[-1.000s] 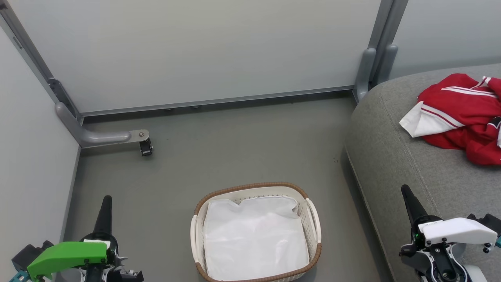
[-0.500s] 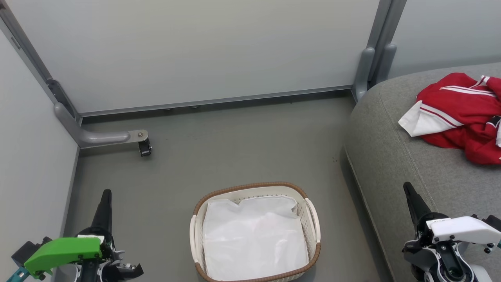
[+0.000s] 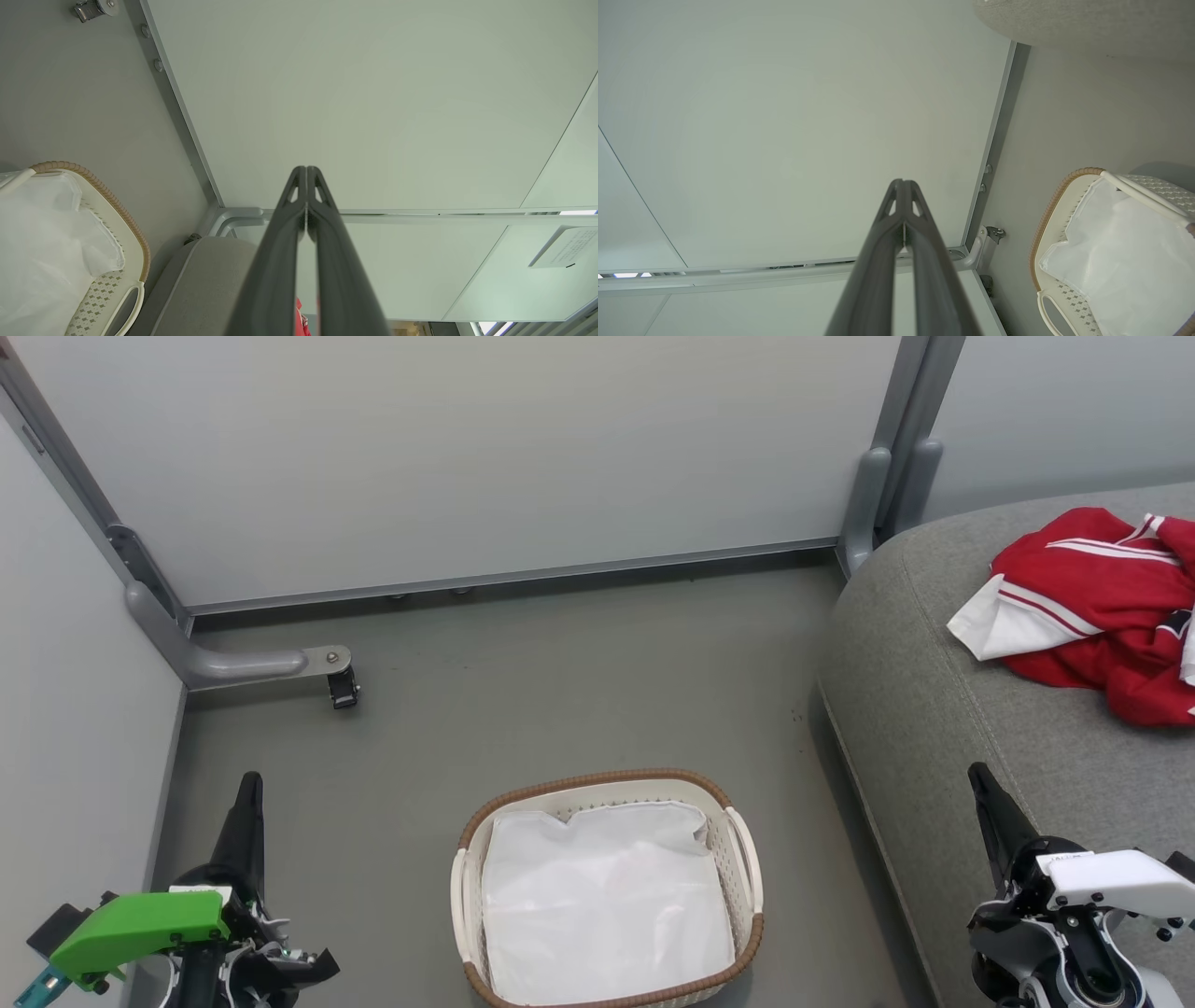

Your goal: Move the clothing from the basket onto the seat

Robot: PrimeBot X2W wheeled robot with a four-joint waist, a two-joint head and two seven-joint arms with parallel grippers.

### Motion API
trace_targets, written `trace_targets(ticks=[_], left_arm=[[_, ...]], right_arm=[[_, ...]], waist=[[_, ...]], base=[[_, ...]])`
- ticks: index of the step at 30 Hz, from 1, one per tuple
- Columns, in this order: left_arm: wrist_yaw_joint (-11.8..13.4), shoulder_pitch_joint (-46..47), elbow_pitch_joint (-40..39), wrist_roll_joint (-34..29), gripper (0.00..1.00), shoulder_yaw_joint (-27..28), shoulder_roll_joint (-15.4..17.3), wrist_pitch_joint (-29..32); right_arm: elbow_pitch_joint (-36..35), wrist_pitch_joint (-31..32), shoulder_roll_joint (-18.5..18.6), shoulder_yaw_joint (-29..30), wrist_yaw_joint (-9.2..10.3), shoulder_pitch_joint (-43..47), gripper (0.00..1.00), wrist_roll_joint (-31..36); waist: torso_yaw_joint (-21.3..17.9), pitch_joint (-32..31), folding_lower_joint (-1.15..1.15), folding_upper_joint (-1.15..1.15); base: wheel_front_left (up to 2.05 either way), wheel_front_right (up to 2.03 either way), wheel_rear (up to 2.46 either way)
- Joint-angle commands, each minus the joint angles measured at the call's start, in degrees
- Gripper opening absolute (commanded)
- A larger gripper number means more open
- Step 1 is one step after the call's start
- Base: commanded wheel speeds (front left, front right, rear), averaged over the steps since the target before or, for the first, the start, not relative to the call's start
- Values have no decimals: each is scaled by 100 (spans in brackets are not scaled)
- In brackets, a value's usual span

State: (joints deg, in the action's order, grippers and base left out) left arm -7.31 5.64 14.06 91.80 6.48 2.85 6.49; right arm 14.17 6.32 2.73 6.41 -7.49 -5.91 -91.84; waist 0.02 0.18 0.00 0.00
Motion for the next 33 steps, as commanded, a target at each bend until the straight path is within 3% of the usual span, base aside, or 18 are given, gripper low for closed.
trace_targets(ticks=[1,33], left_arm=[[-36,113,5,76,0,19,5,31],[-36,94,3,70,0,17,5,26]], right_arm=[[-33,40,38,29,0,-51,0,-83],[-29,41,32,29,0,-50,0,-64]], waist=[[-2,0,0,0],[-2,0,0,0]], base=[[0,0,0],[0,0,0]])
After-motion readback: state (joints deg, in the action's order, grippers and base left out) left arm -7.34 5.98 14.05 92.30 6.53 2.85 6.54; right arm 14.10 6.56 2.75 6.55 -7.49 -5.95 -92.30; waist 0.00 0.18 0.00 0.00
